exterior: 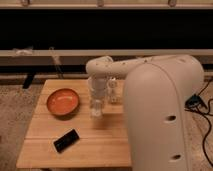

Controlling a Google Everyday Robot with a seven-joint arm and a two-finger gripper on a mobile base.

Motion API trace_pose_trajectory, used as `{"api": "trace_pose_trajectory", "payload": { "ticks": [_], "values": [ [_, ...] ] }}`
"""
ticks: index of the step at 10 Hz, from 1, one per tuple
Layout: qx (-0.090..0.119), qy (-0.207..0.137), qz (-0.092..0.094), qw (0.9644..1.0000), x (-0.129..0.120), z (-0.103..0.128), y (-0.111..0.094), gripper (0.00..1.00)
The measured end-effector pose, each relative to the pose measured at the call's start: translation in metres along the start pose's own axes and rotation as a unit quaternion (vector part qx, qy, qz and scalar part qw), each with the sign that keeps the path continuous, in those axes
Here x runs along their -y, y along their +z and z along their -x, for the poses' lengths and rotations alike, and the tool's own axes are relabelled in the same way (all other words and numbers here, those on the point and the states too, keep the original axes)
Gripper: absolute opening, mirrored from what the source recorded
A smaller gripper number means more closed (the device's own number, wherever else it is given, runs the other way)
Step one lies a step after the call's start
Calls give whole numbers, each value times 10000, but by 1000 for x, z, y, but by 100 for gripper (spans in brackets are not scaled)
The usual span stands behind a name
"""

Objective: Place the white sponge in the ceramic bowl

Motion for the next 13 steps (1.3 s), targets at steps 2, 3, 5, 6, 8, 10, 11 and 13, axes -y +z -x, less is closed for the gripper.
{"api": "trace_pose_trajectory", "payload": {
  "ticks": [2, 3, 5, 6, 8, 10, 11, 13],
  "values": [
    [151, -356, 19, 9993, -24, 22, -5, 0],
    [268, -584, 15, 9979, -40, 34, -8, 0],
    [549, -830, 28, 9950, -59, 51, -11, 0],
    [655, -964, 54, 9932, -75, 60, -8, 0],
    [847, -1195, 136, 9891, -103, 73, -8, 6],
    [1059, -1368, 256, 9846, -124, 83, -6, 28],
    [1116, -1430, 325, 9829, -134, 85, -5, 38],
    [1205, -1529, 439, 9799, -150, 90, -2, 58]
  ]
}}
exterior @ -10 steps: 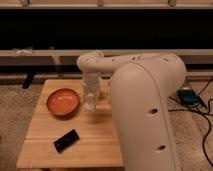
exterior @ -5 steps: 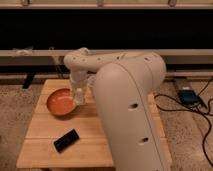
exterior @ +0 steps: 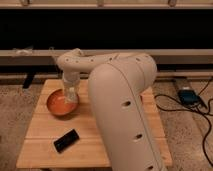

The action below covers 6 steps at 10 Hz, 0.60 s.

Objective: Place the white sponge in the ceramic bowl

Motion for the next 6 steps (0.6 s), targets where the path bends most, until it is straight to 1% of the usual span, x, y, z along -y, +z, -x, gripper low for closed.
{"api": "trace_pose_trajectory", "payload": {
  "ticks": [1, 3, 6],
  "values": [
    [42, -62, 45, 10000, -8, 4, 2, 68],
    [88, -177, 100, 9998, -22, 9, 6, 80],
    [160, -299, 138, 9993, -32, 15, 7, 80]
  ]
}}
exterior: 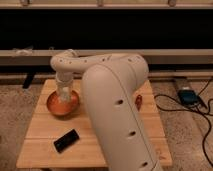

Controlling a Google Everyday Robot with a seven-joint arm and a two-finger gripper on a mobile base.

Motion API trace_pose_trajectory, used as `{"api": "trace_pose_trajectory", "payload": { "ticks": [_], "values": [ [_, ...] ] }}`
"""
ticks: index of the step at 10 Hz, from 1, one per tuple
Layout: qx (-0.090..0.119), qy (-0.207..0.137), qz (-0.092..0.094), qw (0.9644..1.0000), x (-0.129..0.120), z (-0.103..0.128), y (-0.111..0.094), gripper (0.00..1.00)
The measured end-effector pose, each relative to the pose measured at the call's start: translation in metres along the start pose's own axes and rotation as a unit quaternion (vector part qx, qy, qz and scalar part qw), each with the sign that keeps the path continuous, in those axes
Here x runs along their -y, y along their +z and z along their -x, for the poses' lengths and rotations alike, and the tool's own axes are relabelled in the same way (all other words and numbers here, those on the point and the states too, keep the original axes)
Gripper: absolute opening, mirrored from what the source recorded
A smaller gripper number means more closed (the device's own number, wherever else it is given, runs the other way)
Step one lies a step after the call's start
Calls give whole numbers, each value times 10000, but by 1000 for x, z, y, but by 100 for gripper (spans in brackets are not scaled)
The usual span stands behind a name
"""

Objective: Place the white sponge in the ceramic bowl

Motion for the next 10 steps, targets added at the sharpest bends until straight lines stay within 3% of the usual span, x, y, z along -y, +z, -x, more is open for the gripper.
{"api": "trace_pose_trajectory", "payload": {
  "ticks": [3, 5, 8, 10],
  "values": [
    [185, -29, 41, 9998, 0, 3, -10, 80],
    [251, 101, 154, 9995, 15, 7, -21, 80],
    [241, 188, 216, 9993, 45, 4, -39, 80],
    [227, 157, 242, 9993, 39, 4, -38, 80]
  ]
}}
